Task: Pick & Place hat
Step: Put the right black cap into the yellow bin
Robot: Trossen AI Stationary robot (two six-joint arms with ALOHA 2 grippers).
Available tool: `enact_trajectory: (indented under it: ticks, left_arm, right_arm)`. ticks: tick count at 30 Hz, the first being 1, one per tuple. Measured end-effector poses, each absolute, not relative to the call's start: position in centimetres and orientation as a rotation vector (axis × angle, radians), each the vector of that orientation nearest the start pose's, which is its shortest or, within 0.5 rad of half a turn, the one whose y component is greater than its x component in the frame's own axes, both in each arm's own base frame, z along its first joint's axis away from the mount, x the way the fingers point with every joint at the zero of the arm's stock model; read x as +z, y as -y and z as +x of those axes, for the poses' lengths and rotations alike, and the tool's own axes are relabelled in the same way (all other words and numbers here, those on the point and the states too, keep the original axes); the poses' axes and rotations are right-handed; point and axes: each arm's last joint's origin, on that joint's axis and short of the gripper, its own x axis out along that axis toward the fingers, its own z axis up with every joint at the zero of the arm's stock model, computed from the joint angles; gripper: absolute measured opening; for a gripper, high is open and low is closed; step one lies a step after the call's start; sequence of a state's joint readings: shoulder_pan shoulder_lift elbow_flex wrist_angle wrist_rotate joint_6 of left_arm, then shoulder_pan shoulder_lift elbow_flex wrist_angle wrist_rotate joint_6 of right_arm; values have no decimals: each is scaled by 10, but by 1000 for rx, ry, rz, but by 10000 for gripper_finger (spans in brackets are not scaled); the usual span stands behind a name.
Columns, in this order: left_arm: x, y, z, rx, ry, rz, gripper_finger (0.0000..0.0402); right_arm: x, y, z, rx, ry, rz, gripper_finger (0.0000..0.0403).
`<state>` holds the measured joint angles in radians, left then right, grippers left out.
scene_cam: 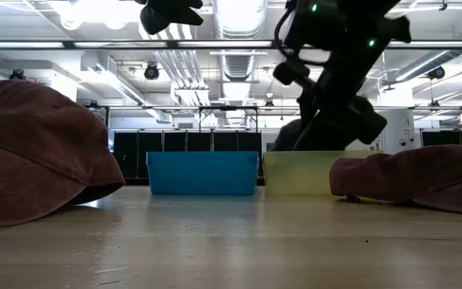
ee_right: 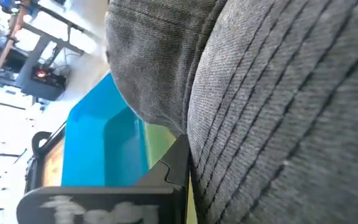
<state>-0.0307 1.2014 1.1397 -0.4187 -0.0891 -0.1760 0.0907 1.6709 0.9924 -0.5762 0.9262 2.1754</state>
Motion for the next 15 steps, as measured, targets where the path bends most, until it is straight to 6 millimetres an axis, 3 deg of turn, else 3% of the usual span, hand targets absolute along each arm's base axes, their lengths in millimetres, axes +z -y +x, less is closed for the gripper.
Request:
enact_trajectory:
  ticks: [4, 10, 15]
  left_arm:
    - [347, 6, 261, 99, -485, -144, 161]
    - [343, 6, 265, 100, -503, -143, 161]
    - [342, 6, 266, 91, -507, -149, 161]
  right_arm:
    - [167, 9, 304, -1472, 104, 1240, 23]
    - [166, 22, 306, -1495, 127, 1282, 23]
    - [166, 34, 305, -1522, 67, 1413, 34]
